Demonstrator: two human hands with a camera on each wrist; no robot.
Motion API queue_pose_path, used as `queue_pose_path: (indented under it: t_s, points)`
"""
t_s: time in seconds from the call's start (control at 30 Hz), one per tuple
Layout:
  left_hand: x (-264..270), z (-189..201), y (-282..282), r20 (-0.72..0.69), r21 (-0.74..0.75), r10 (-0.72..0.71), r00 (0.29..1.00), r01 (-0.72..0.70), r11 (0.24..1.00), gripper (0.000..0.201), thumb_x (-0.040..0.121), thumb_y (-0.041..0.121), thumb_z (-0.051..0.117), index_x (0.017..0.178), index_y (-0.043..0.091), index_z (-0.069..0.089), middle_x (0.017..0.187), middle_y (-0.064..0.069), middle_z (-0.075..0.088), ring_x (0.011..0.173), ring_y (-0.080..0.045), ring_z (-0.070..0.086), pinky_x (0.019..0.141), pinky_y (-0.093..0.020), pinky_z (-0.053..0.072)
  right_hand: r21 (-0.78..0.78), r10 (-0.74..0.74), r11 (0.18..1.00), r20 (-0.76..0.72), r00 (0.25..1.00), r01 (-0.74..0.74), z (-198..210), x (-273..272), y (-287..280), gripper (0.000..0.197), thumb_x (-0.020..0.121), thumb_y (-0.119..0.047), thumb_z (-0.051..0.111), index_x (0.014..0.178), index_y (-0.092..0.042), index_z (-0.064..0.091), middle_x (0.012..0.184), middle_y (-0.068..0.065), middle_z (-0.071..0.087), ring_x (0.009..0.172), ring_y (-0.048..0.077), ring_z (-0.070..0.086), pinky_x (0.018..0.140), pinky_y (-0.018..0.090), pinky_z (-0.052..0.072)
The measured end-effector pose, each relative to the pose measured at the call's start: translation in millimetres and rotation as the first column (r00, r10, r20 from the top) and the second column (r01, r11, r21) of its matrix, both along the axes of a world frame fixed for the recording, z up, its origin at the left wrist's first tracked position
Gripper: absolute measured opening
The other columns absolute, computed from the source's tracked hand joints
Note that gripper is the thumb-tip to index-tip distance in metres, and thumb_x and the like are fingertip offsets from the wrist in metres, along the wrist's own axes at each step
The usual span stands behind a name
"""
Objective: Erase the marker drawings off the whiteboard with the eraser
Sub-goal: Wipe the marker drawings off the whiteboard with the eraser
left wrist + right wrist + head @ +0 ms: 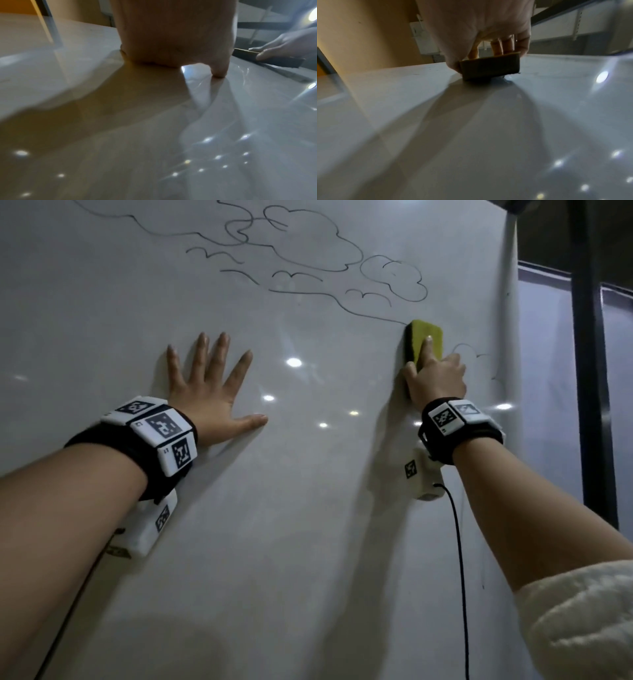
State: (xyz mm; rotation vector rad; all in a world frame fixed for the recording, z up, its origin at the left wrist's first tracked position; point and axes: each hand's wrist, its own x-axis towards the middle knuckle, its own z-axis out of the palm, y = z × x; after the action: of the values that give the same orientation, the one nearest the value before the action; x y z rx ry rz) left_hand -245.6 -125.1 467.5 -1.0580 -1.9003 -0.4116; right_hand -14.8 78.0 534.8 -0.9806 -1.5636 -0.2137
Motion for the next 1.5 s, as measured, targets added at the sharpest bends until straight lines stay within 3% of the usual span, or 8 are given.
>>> queue_pose_path:
  t_s: [0.43, 0.57, 0.73, 0.9, 1.03, 1.23, 1.4, 1.5]
  points:
    - [1, 0, -3, 0.014, -0.009, -0.036, 0.999, 0.036, 0.999, 0.096, 0.082, 0.072, 0.034, 0.146, 0.026, -0.022, 0.150, -0.007, -0.035, 0.139, -0.029, -0.031, 0.107, -0.060, -0.015, -0.064, 0.093, 0.993, -0.073, 0.993, -0.097, 6, 2, -9, 0.064, 0.094, -0.041, 0.040, 0.150, -0.020, 0.019, 0.138, 0.027, 0.032, 0.126, 0.042, 0.036, 0.104, 0.043, 0.033]
    - [0, 1, -3, 0.026, -0.018, -0.040, 0.999, 0.040, 0.999, 0.097, 0.082, 0.072, 0.033, 0.145, 0.026, -0.025, 0.149, -0.007, -0.037, 0.138, -0.029, -0.031, 0.108, -0.060, -0.015, 0.063, 0.080, 0.994, 0.089, 0.993, -0.086, 1, -16, -17, 0.065, 0.094, -0.043, 0.042, 0.150, -0.022, 0.018, 0.132, 0.025, 0.036, 0.121, 0.040, 0.040, 0.097, 0.044, 0.038]
    - [3, 4, -3, 0.053, -0.046, -0.022, 0.998, 0.024, 0.999, 0.099, 0.081, 0.074, 0.034, 0.144, 0.027, -0.026, 0.149, -0.007, -0.038, 0.138, -0.029, -0.032, 0.107, -0.061, -0.016, -0.055, 0.098, 0.993, -0.082, 0.992, -0.102, 15, -14, -22, 0.064, 0.094, -0.040, 0.041, 0.150, -0.019, 0.019, 0.137, 0.028, 0.033, 0.127, 0.042, 0.036, 0.103, 0.042, 0.034]
    - [2, 9, -7, 0.080, -0.119, 0.018, 0.997, -0.008, 0.993, 0.120, 0.069, 0.081, 0.047, 0.141, 0.026, -0.032, 0.145, -0.008, -0.043, 0.135, -0.031, -0.036, 0.105, -0.061, -0.018, 0.060, 0.093, 0.994, 0.050, 0.994, -0.096, 11, -26, -28, 0.065, 0.094, -0.042, 0.042, 0.150, -0.021, 0.018, 0.135, 0.025, 0.034, 0.123, 0.042, 0.039, 0.099, 0.043, 0.036]
    - [1, 13, -9, 0.093, -0.174, 0.049, 0.994, -0.032, 0.984, 0.134, 0.059, 0.082, 0.056, 0.139, 0.026, -0.035, 0.143, -0.009, -0.046, 0.133, -0.033, -0.039, 0.103, -0.062, -0.020, -0.051, 0.095, 0.994, -0.088, 0.992, -0.100, 19, -19, -33, 0.065, 0.093, -0.040, 0.042, 0.150, -0.019, 0.020, 0.138, 0.028, 0.034, 0.125, 0.042, 0.039, 0.103, 0.042, 0.033]
    - [4, 12, -10, 0.100, -0.188, 0.052, 0.994, -0.033, 0.982, 0.133, 0.060, 0.081, 0.056, 0.139, 0.025, -0.035, 0.142, -0.009, -0.047, 0.133, -0.033, -0.039, 0.103, -0.062, -0.020, 0.115, 0.130, 0.983, 0.129, 0.983, -0.145, 7, -51, -51, 0.066, 0.094, -0.043, 0.043, 0.150, -0.021, 0.017, 0.135, 0.022, 0.034, 0.121, 0.039, 0.040, 0.098, 0.042, 0.038]
    - [5, 13, -11, 0.107, -0.202, 0.083, 0.991, -0.060, 0.978, 0.132, 0.061, 0.081, 0.056, 0.139, 0.025, -0.035, 0.143, -0.009, -0.046, 0.134, -0.033, -0.038, 0.104, -0.062, -0.018, 0.001, 0.155, 0.988, -0.062, 0.986, -0.155, 13, -50, -49, 0.066, 0.093, -0.042, 0.043, 0.150, -0.020, 0.018, 0.139, 0.023, 0.031, 0.124, 0.040, 0.037, 0.101, 0.042, 0.036]
    - [8, 14, -11, 0.110, -0.206, 0.100, 0.989, -0.076, 0.976, 0.131, 0.062, 0.081, 0.055, 0.139, 0.024, -0.035, 0.143, -0.010, -0.045, 0.134, -0.034, -0.038, 0.105, -0.062, -0.016, 0.086, 0.151, 0.984, 0.044, 0.988, -0.154, 8, -58, -52, 0.067, 0.093, -0.043, 0.043, 0.151, -0.021, 0.016, 0.138, 0.021, 0.031, 0.123, 0.038, 0.038, 0.097, 0.043, 0.038]
